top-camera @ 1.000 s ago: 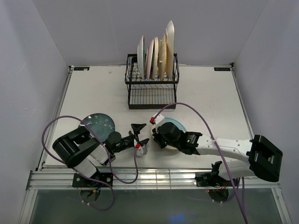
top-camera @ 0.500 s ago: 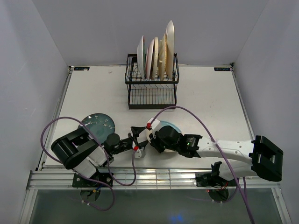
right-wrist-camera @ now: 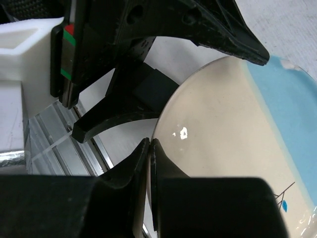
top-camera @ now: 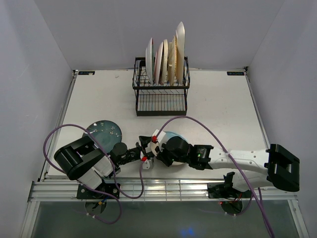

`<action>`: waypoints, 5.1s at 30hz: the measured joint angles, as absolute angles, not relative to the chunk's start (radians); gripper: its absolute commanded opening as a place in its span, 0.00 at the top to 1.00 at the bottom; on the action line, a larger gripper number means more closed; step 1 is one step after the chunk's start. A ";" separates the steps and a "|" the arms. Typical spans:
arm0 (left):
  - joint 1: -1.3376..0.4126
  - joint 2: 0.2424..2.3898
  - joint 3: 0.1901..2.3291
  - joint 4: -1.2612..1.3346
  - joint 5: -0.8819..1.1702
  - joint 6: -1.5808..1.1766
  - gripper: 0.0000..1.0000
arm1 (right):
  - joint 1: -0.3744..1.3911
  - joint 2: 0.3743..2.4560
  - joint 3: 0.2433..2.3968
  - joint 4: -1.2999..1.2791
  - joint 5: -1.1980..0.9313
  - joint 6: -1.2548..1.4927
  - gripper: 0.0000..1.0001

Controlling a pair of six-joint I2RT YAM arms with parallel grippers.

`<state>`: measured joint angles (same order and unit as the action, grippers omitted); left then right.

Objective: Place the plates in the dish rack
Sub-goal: Pick up the plate at the center of the board.

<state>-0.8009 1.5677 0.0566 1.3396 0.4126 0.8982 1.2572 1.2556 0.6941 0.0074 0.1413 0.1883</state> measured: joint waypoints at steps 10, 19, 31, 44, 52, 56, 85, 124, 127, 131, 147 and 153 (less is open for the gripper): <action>-0.802 1.560 0.049 1.314 0.421 0.912 0.51 | 1.279 1.233 0.699 0.071 0.123 0.169 0.92; -0.803 1.518 0.047 1.311 0.433 0.927 0.63 | 1.279 1.227 0.699 0.082 0.130 0.161 0.69; -0.804 1.498 0.047 1.311 0.429 0.916 0.70 | 1.283 1.075 0.669 0.081 0.250 0.117 0.03; -0.805 1.459 0.047 1.298 0.415 0.880 0.73 | 1.285 0.940 0.656 -0.076 0.316 -0.003 0.00; -0.807 1.457 0.046 1.294 0.403 0.874 0.76 | 1.287 0.869 0.601 -0.110 0.358 -0.046 0.08; -0.807 1.458 0.046 1.294 0.397 0.875 0.77 | 1.296 0.917 0.566 -0.110 0.356 -0.083 0.07; -0.807 1.465 0.046 1.299 0.374 0.881 0.78 | 1.371 1.130 0.628 -0.115 0.612 -0.125 0.54; -0.809 1.179 0.046 1.333 0.175 0.668 0.02 | 1.427 1.010 0.588 -0.079 0.737 -0.050 0.92; -0.809 1.095 0.046 1.336 0.108 0.633 0.02 | 1.427 1.010 0.590 -0.079 0.753 -0.020 0.92; -0.808 0.955 0.046 1.337 0.004 0.602 0.02 | 1.427 1.016 0.607 -0.081 0.747 0.002 0.92; -0.807 0.701 0.049 1.241 -0.444 0.572 0.02 | 1.427 1.166 1.119 -0.237 0.686 0.024 0.92; -0.807 0.609 0.051 1.204 -0.521 0.579 0.02 | 1.427 1.267 1.316 -0.239 0.710 -0.004 0.92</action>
<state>-0.8074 0.6090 0.0505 1.2041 -0.5209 0.5785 1.4273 1.2671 1.3155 -0.2394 0.7105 -0.0044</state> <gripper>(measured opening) 0.979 0.244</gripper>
